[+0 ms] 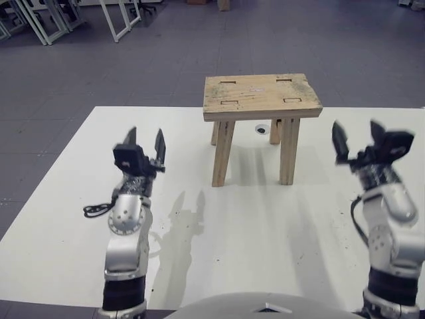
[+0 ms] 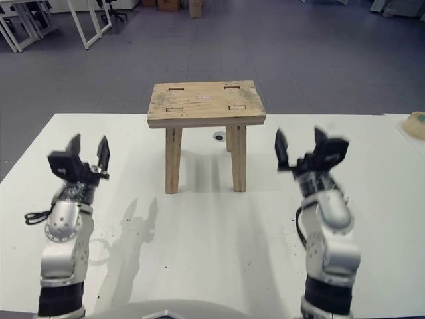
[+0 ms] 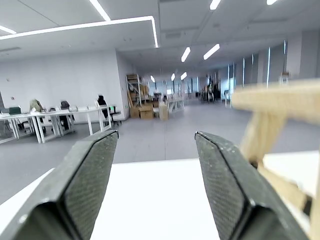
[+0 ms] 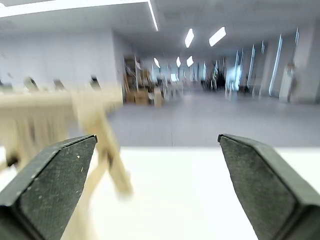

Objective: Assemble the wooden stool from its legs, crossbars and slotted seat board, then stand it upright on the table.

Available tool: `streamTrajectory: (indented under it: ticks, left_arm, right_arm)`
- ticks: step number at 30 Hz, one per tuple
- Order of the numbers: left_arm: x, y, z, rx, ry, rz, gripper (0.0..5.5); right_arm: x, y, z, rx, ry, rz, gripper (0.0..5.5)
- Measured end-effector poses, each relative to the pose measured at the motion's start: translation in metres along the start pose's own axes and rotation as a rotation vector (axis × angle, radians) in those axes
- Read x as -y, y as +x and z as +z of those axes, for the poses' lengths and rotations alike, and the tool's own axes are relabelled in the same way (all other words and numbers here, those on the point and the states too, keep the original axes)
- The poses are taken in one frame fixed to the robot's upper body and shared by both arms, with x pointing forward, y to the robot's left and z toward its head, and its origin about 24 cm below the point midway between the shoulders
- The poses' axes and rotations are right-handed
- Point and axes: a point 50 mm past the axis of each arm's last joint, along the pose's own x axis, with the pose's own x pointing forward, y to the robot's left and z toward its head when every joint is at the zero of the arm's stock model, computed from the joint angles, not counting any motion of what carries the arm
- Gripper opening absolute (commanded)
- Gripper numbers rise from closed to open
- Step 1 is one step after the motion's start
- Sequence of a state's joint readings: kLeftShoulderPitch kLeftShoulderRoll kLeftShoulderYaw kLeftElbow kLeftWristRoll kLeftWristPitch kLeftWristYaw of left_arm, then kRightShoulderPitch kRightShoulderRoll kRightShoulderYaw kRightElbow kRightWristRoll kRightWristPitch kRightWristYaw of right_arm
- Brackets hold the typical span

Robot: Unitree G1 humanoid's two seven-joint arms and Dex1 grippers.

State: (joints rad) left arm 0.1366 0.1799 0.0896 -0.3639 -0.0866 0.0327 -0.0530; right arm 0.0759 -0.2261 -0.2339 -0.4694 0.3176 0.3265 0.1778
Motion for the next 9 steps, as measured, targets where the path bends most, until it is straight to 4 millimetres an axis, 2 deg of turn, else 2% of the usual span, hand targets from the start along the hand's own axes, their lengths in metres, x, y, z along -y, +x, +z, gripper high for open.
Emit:
streamTrajectory:
  ticks: [2,5,8,9]
  left_arm:
    - [0.008,-0.009,-0.008,-0.027,0.006,-0.023,2.85]
    - [0.011,-0.009,-0.010,-0.025,0.017,-0.065,2.85]
    - [0.009,0.005,-0.008,-0.004,0.031,-0.115,2.85]
    - [0.010,0.010,-0.007,0.016,0.033,-0.125,3.04]
  right_arm:
    - [-0.012,-0.013,-0.015,-0.047,-0.001,0.010,4.49]
    - [-0.026,-0.029,-0.032,-0.091,0.015,-0.021,4.49]
    - [-0.037,-0.037,-0.044,-0.107,0.022,-0.074,4.49]
    - [-0.040,-0.037,-0.049,-0.115,0.016,-0.078,4.52]
